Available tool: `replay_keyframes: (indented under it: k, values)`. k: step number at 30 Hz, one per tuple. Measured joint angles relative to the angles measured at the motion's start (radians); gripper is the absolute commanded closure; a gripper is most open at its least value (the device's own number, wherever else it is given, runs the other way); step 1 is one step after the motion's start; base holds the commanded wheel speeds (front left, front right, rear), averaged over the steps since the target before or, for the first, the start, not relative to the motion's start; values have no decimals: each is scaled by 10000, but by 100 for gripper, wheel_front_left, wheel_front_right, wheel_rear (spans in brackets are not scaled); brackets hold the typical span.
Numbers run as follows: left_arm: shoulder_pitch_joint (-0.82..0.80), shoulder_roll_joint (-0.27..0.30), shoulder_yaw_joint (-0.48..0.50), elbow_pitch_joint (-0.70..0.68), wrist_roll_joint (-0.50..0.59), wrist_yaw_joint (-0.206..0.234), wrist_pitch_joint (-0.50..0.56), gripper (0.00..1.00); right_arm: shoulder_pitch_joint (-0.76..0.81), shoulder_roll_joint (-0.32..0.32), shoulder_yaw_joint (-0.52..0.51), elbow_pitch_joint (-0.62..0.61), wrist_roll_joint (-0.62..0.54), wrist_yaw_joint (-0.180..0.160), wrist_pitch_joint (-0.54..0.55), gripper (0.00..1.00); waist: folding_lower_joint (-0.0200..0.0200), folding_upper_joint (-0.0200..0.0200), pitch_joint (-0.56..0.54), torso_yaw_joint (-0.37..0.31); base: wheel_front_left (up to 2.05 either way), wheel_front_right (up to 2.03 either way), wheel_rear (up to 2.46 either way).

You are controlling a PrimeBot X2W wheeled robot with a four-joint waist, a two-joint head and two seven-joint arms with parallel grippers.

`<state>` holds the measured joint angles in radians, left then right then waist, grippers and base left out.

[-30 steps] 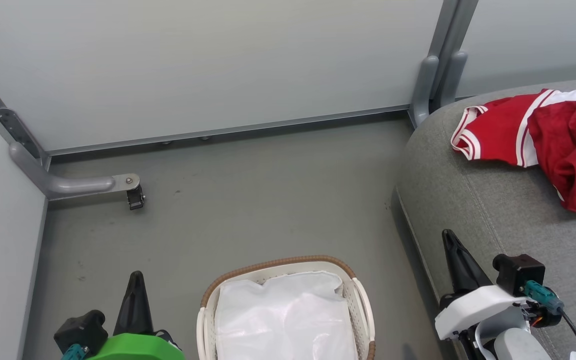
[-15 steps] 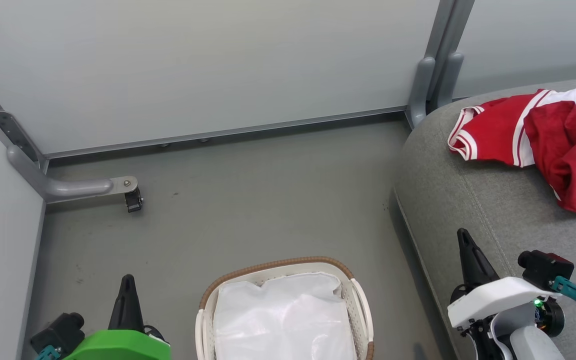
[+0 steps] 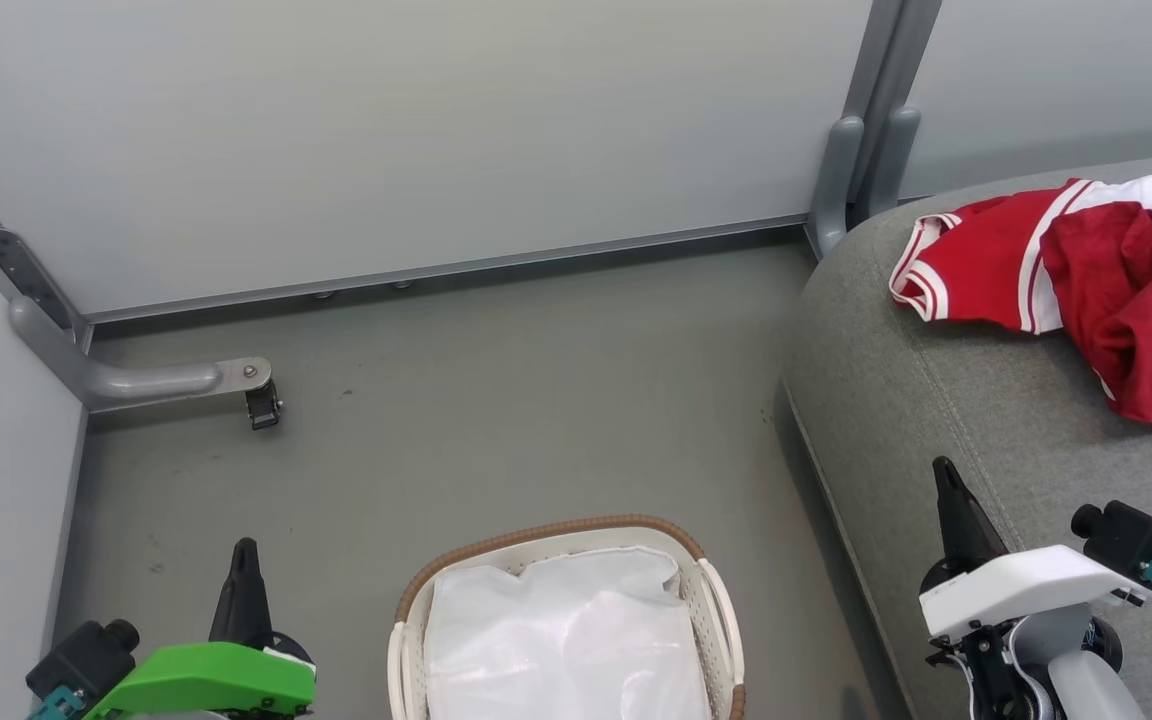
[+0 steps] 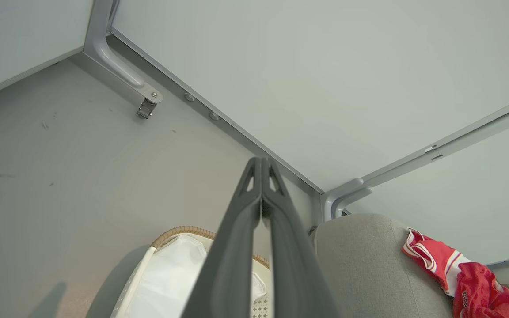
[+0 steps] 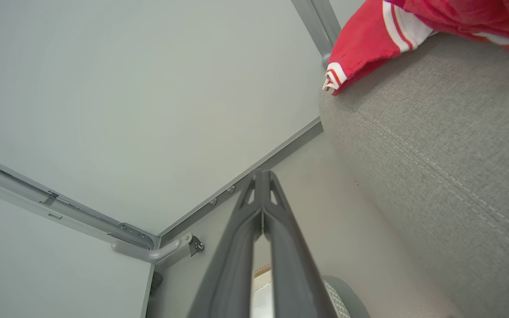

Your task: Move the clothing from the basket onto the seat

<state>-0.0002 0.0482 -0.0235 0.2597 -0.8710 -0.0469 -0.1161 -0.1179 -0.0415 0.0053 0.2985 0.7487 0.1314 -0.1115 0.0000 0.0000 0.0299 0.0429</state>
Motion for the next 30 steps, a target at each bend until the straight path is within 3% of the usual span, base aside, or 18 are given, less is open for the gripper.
replay_keyframes:
  k: [30]
  values:
    - [-429,10,564,-50,-3185,-366,974,100,14,-21,-514,-226,3703,-2,974,100,0,0,-90,-145,0,0,0]
